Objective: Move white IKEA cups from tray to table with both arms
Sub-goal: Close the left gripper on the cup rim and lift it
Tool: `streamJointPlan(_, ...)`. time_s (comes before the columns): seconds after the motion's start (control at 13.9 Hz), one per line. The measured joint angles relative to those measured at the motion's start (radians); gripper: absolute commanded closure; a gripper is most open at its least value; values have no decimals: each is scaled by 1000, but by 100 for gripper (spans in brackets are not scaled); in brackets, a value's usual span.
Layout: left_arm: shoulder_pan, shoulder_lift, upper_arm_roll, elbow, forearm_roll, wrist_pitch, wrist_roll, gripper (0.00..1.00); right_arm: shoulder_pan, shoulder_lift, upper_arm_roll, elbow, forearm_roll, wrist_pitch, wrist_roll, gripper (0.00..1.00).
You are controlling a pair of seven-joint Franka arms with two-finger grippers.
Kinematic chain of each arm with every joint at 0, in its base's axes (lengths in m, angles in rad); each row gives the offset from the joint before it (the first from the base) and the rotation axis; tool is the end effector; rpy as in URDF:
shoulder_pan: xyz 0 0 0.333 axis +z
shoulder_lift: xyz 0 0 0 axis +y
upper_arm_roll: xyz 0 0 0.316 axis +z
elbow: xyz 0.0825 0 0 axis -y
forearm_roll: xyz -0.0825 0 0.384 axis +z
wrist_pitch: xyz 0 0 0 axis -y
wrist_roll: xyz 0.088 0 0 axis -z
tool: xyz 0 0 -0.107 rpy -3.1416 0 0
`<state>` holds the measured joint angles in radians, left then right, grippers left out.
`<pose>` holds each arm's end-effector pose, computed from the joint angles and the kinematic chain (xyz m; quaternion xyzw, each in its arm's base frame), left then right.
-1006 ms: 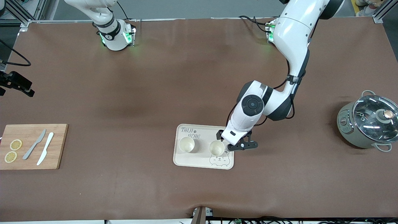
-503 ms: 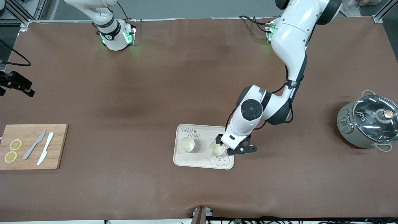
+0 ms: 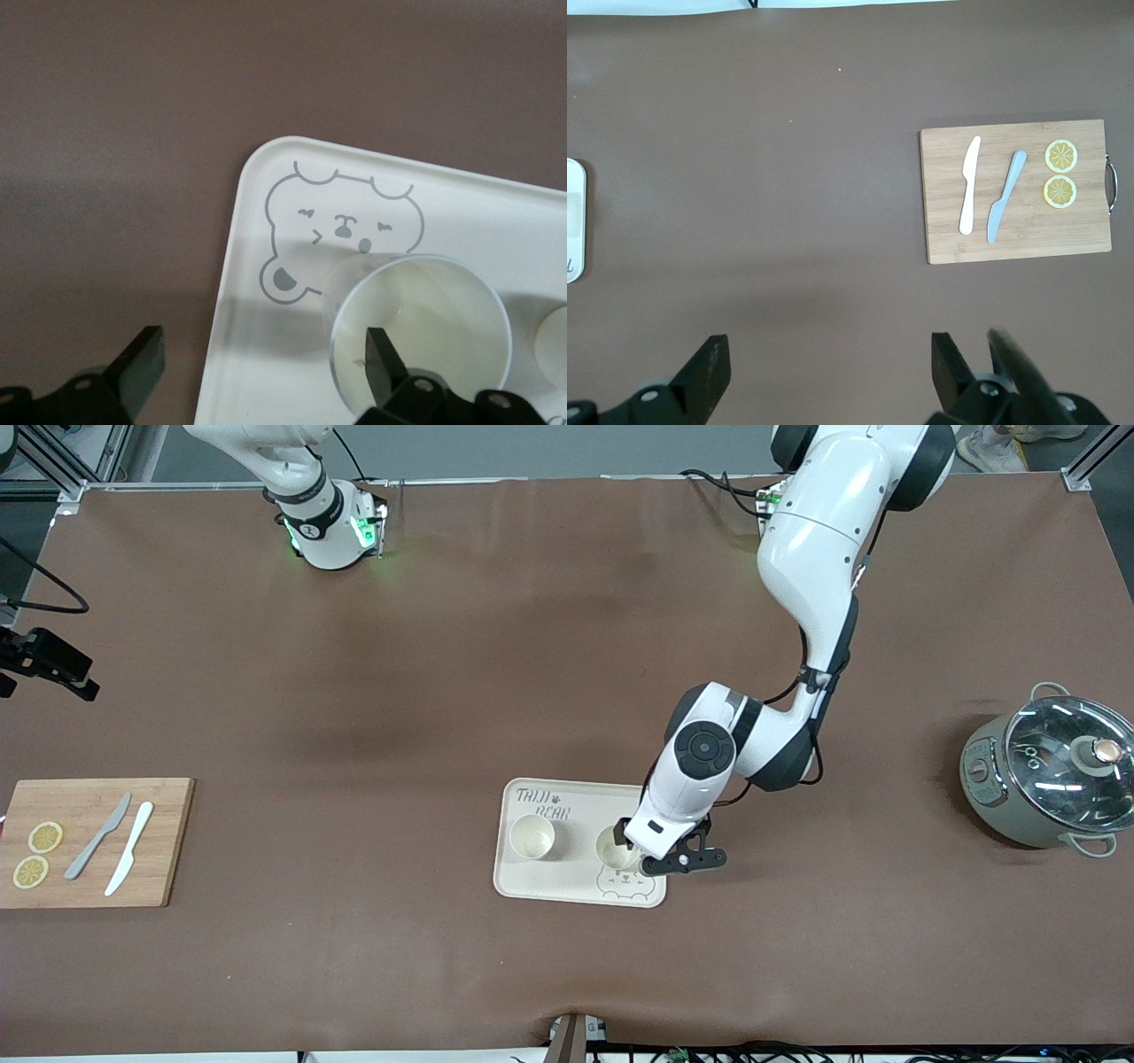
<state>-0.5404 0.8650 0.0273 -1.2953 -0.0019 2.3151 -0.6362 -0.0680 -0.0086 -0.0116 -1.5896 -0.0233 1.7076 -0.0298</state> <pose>0.6617 -0.3790 0.2383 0.9954 0.0563 0.0700 0.0344 0.5634 -0.0472 0.6333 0.9976 -0.0240 0.0625 0.0150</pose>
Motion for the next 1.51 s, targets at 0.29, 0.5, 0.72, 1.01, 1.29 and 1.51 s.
streamJointPlan(0.29, -13, 14, 4, 1, 0, 29, -15, 0, 0, 1, 0, 0, 0, 0, 0, 0)
streamJointPlan(0.5, -22, 38, 4, 1, 0, 85, -22, 0, 0, 1, 0, 0, 0, -1, 0, 0)
streamJointPlan(0.72, -32, 67, 5, 1, 0, 131, -35, 0, 0, 2, 1, 0, 0, -1, 0, 0)
streamJointPlan(1.01, -38, 74, 5, 4, 0, 145, -92, 100, 1, 2, 1, 0, 0, -1, 0, 0)
streamJointPlan(1.29, -36, 74, 9, 7, 0, 145, -152, 100, 1, 2, 1, -1, 0, -2, 0, 0)
streamJointPlan(1.51, -34, 74, 13, 10, 0, 145, -153, 100, 1, 3, 1, -1, 0, -2, 0, 0)
